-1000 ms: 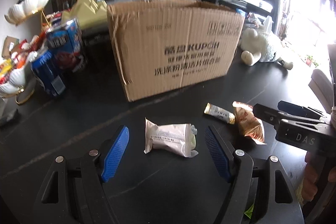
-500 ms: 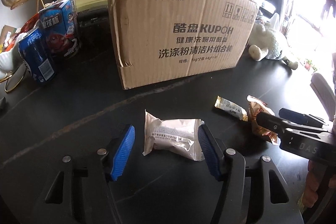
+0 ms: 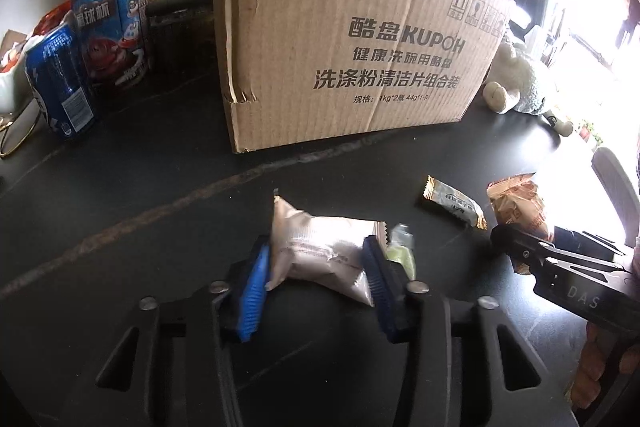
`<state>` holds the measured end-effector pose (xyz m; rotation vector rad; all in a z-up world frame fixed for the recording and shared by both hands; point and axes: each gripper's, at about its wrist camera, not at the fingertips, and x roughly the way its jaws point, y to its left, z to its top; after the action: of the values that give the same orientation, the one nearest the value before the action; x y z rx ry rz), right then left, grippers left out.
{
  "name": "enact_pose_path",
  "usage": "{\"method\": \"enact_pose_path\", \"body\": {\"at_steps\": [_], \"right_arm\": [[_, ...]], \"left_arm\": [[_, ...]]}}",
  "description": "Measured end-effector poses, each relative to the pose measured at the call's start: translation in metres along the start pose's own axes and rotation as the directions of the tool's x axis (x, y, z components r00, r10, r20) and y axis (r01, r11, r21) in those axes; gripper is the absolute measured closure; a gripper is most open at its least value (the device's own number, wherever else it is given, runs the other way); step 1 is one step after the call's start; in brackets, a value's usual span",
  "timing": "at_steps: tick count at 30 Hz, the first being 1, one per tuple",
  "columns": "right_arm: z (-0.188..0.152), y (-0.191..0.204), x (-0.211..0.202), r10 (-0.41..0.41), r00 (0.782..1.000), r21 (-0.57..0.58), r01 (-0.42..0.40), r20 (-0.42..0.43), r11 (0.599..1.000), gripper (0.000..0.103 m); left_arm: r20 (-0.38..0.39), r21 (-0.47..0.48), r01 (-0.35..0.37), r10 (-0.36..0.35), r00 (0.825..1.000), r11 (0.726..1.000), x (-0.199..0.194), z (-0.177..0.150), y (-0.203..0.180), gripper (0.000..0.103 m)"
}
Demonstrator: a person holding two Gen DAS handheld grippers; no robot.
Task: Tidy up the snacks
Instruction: 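Grasp the white wrapped bar with the left gripper while the right gripper grasps the orange biscuit bag, then carry both held snacks into the cardboard box and open both grippers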
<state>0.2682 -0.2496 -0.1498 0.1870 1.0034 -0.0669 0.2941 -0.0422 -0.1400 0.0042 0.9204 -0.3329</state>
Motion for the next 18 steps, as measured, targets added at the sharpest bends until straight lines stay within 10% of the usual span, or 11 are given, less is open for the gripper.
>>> {"method": "enact_pose_path", "body": {"at_steps": [18], "right_arm": [[0.000, 0.013, -0.019, 0.084, 0.994, -0.048, -0.081, 0.070, 0.996, 0.053]], "left_arm": [[0.057, 0.025, 0.034, -0.036, 0.998, 0.999, -0.022, 0.003, -0.012, 0.072]]}}
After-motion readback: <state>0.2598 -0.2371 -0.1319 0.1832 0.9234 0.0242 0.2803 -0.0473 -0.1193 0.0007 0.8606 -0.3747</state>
